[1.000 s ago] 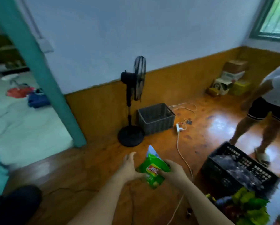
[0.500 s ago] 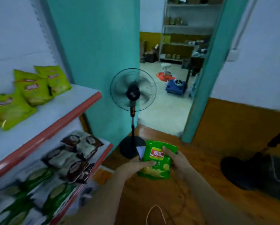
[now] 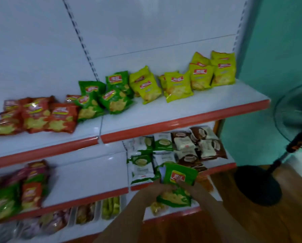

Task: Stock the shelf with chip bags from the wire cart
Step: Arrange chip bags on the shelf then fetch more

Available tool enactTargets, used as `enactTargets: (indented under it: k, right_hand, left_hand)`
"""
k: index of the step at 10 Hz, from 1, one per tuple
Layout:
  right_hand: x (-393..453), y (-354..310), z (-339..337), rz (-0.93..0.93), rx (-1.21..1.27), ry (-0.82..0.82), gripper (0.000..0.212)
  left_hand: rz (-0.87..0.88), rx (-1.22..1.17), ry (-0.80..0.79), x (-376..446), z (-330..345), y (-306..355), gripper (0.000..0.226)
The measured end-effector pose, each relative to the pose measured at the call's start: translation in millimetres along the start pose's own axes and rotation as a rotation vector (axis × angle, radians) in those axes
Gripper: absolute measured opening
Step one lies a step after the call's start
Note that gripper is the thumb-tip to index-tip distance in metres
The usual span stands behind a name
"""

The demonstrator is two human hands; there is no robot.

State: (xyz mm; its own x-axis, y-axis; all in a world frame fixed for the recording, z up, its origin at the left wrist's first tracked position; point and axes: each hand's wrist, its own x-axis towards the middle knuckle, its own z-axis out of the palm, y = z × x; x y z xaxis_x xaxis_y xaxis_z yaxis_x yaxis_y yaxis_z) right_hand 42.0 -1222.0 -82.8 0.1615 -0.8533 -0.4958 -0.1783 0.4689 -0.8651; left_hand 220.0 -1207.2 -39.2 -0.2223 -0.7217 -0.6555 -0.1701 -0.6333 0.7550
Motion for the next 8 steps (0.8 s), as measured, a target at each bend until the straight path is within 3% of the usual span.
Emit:
enactTargets:
  k: [1, 2, 3, 5, 6, 8]
  right_hand:
    - [5.9, 2.7, 45.7, -0.051, -0.133, -0.113, 0.067]
    - [2.4, -14.0, 124.5, -0.069, -0.156, -0.137, 0.067]
    - [1.8, -16.1, 201.6, -0.062, -0.154, -0.156, 0.087]
    - [-8.3, -25.6, 387.3, -0.091, -0.086, -0.157, 0.049]
    - [-15.3, -31.1, 465.2, -0.108, -0.126, -0.248, 0.045]
    - [17.0, -49.2, 553.1, -0.089, -0.154, -0.237, 0.039]
  left_hand:
    - [-0.031, -0.132, 0.111, -26.7, -45.2, -22.6, 0.050]
    - [-0.001, -0.193, 0.217, -60.2, -97.7, -50.7, 0.053]
    - [0.032, -0.212, 0.318, -99.0, -159.4, -84.0, 0.046]
    - [0.110, -0.240, 0.473, -166.8, -293.8, -160.1, 0.036]
    - [0.073, -0.257, 0.555, -188.2, -357.7, -193.6, 0.046]
    - [0.120, -0.212, 0.613, -192.3, -448.4, -206.0, 0.038]
